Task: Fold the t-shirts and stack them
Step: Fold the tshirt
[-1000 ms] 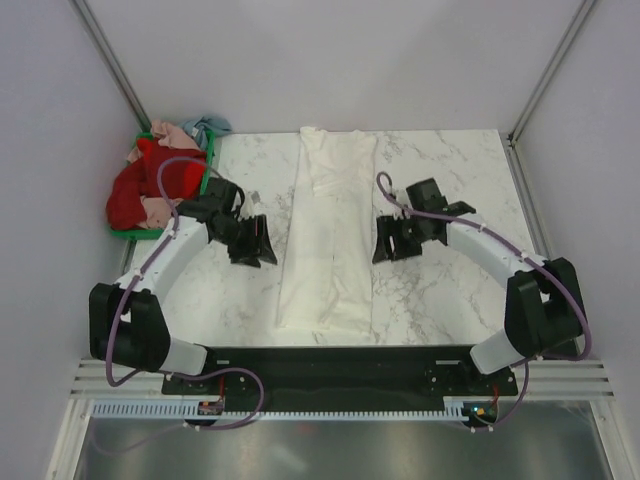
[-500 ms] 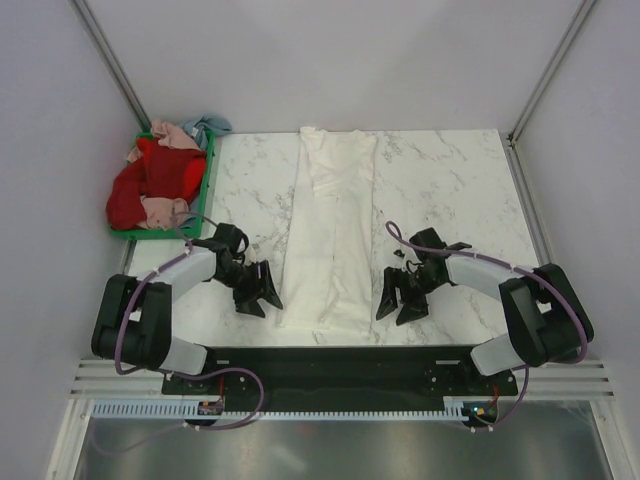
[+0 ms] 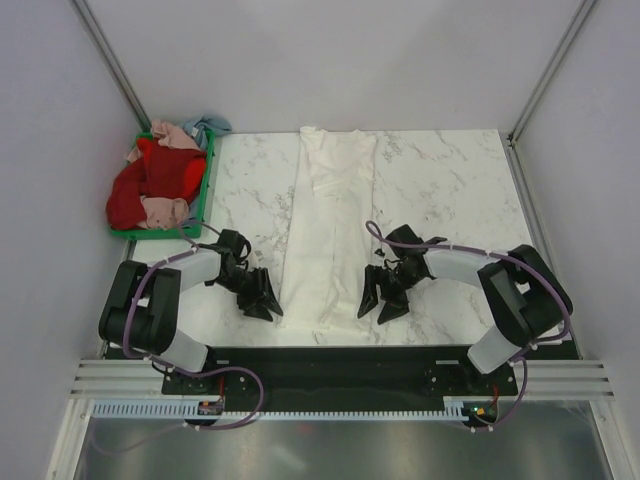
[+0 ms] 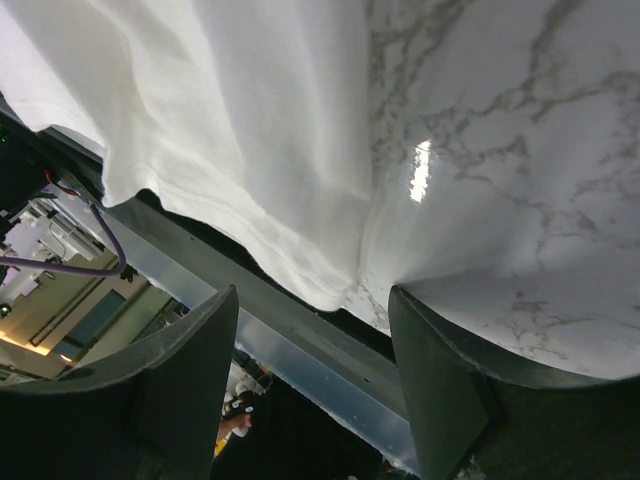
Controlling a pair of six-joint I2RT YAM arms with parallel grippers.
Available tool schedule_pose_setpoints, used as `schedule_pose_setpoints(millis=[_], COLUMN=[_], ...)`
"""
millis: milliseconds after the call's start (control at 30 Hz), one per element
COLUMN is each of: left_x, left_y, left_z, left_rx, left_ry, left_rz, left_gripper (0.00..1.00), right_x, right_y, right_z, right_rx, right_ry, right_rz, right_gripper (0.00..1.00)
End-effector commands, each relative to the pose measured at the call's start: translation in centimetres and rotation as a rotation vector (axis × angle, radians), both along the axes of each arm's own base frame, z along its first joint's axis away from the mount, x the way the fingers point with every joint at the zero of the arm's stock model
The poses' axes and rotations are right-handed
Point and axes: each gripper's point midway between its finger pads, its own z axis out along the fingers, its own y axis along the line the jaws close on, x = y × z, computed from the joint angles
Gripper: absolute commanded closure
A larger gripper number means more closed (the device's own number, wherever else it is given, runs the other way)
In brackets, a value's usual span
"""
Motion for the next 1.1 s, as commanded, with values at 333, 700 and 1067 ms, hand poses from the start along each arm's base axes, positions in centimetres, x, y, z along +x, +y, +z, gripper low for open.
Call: schedule_pose_setpoints(millis=[333, 700, 1067], left_x=[-0.3, -0.4, 8.8], left_y=[-1.3, -1.7, -4.3], left_z=[0.0, 0.6, 10.4], left_rx=[-0.049, -0.079, -0.203], left_ry=[0.031, 0.028, -0.384], left_rz=[0.017, 0.003, -0.085], left_gripper=[0.59, 0.98, 0.98], right_x=[-0.5, 0.9, 8.3], right_y=[1.4, 2.6, 1.1], right_z=[-3.3, -2.6, 8.3], right_rx=[-0.153, -0.110, 0.025], right_ry=[-0.008, -0.055, -0.433], right_rz=[0.052, 0.060, 0.056], right_gripper=[0.32, 1.00, 1.00])
